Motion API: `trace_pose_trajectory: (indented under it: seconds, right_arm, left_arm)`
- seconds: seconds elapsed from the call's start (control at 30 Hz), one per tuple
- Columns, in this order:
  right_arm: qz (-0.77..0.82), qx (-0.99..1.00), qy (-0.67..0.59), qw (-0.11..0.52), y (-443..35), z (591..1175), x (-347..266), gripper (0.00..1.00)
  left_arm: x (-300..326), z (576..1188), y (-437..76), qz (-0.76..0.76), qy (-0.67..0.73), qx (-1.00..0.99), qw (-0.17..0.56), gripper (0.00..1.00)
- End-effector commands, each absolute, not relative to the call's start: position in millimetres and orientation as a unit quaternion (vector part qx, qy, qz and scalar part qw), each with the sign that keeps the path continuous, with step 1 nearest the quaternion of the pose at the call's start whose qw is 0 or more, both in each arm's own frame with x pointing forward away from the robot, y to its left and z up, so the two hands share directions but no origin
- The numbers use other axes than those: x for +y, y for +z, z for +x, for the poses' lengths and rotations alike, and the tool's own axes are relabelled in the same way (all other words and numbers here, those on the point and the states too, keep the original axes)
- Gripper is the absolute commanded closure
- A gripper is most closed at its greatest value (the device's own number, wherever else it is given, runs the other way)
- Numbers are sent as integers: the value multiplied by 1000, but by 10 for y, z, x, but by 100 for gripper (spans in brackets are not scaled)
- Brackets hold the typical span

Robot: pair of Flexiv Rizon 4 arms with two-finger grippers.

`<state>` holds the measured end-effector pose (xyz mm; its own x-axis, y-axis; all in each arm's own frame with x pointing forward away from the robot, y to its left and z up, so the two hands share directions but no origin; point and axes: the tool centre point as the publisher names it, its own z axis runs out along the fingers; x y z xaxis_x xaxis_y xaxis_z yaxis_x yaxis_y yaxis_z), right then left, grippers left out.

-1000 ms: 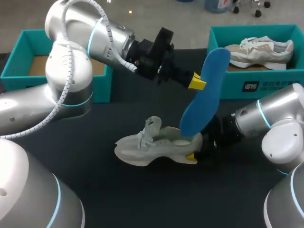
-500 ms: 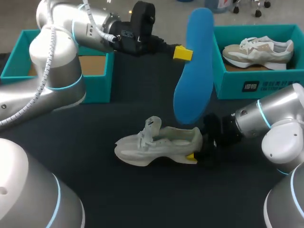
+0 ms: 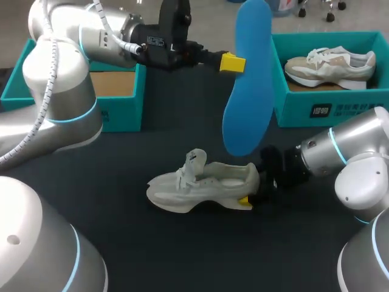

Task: Take the shoe out of the shoebox, open the shoe tongue, remove and reinsert the insole, then place the shoe into the shoebox

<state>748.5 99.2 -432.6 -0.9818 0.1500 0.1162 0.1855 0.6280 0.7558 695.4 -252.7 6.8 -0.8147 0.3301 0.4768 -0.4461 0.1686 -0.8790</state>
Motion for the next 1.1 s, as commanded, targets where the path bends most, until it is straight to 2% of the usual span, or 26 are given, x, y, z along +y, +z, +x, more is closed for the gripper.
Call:
trace_pose_trajectory:
  seconds: [0.03,0.33,0.77,1.1]
  right_arm:
    - [-94,-903,-420,21,-4362,7487,1002,100]
    - [-94,-903,-420,21,-4362,7487,1002,100]
    - [-94,-903,-420,21,-4362,7487,1002,100]
    - [-94,-903,-420,21,-4362,7487,1002,100]
  left_arm:
    - [-2534,6936,16,77,658,-680,314,100]
    - [-2543,6786,59,163,687,-621,342,100]
    - [-2417,6581,407,120,661,-615,413,100]
    - [-2226,6443,650,113,654,-620,418,100]
